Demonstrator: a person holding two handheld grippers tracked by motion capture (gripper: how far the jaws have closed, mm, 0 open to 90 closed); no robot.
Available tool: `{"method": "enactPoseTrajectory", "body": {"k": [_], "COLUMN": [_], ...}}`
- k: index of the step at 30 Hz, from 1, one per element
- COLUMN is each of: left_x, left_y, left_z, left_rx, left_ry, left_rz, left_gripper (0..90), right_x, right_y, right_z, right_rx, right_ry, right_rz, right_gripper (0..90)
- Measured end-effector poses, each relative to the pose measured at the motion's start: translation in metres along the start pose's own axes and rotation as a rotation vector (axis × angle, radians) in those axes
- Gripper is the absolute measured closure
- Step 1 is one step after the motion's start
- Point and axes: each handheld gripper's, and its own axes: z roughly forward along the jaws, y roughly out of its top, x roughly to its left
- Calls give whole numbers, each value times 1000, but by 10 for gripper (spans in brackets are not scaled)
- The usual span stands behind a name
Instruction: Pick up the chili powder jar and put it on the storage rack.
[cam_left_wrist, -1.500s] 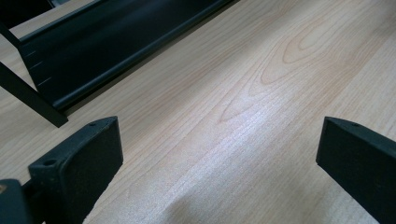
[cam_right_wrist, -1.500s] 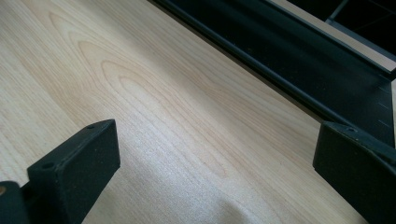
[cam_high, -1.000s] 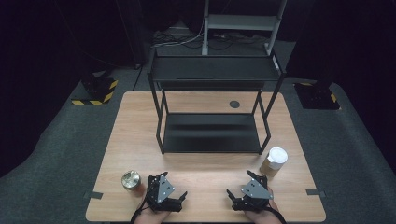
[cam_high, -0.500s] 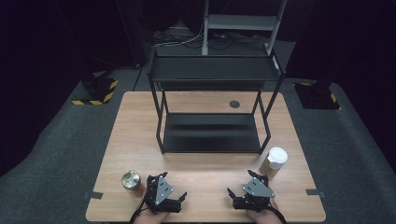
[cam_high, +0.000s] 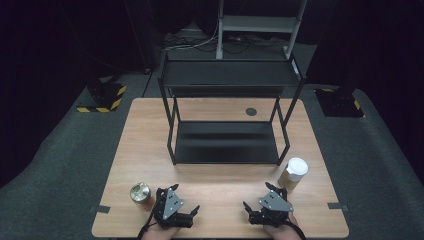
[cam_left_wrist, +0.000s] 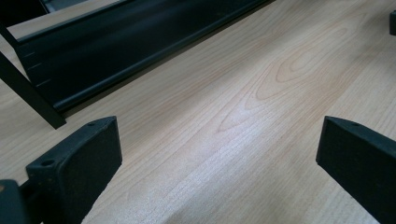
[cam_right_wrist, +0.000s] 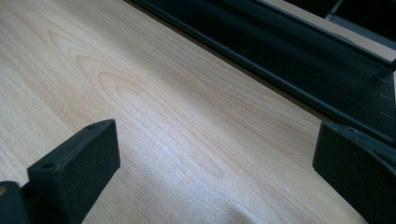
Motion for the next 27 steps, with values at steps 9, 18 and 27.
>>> {"method": "enactPoseTrajectory", "body": {"k": [9, 18, 27], "left_x": [-4, -4, -2], "left_y": [8, 17, 19], "left_z": [-13, -39, -58], "left_rx": [-42, -126, -169], "left_ry": [-12, -38, -37], "left_rz": [10, 16, -2], "left_gripper": [3, 3, 3], "right_x": [-1, 2, 1], "right_y": [0, 0, 1], "right_z": [0, 0, 0], "right_rx": [1, 1, 4], "right_ry": [3, -4, 0], "right_rz": [4, -10, -6], "right_gripper": [0, 0, 0]}}
